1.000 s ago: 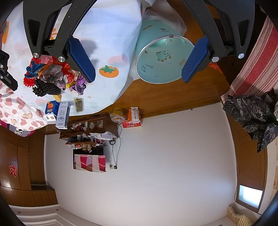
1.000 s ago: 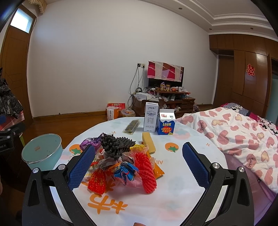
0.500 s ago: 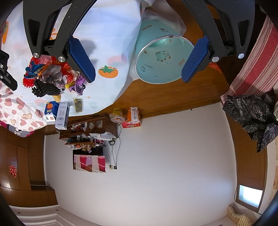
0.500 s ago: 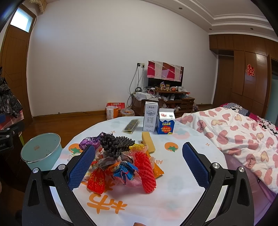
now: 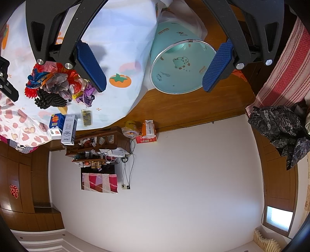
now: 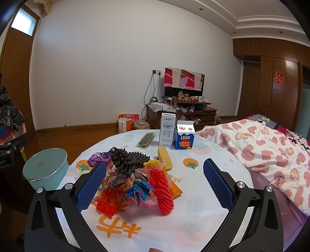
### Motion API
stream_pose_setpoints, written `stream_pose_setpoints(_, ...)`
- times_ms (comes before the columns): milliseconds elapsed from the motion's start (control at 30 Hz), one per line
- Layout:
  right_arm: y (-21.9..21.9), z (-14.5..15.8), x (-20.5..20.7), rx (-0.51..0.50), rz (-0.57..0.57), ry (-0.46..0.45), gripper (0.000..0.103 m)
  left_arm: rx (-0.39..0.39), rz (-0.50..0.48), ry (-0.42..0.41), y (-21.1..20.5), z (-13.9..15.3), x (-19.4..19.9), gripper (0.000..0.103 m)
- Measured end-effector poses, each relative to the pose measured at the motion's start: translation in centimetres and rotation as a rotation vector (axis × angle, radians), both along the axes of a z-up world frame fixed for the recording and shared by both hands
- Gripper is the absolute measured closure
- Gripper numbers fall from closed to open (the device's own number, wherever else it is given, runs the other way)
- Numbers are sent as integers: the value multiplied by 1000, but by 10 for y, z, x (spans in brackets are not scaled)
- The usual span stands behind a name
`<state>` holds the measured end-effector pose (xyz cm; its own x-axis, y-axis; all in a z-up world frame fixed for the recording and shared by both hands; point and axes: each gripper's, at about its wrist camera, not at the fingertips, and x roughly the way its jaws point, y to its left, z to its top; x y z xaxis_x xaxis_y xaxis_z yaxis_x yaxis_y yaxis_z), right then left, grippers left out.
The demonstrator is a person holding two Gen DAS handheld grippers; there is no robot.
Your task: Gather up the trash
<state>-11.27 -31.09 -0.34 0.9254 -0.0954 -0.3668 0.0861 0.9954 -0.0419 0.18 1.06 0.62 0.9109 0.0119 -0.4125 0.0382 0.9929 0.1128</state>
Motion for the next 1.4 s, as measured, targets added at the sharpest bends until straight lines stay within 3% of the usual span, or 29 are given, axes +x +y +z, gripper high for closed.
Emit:
stream_pose_setpoints(600, -6, -11, 5, 2, -24, 23, 5, 9, -3, 16, -3, -9, 1, 6)
stream_pose_setpoints(1033, -37, -55, 23, 24, -86, 106, 5, 54, -65, 106, -47, -62, 23, 6)
stream_pose_setpoints(1400, -49, -85, 39, 53, -78, 167, 6, 69, -131, 163, -83, -91, 44, 6)
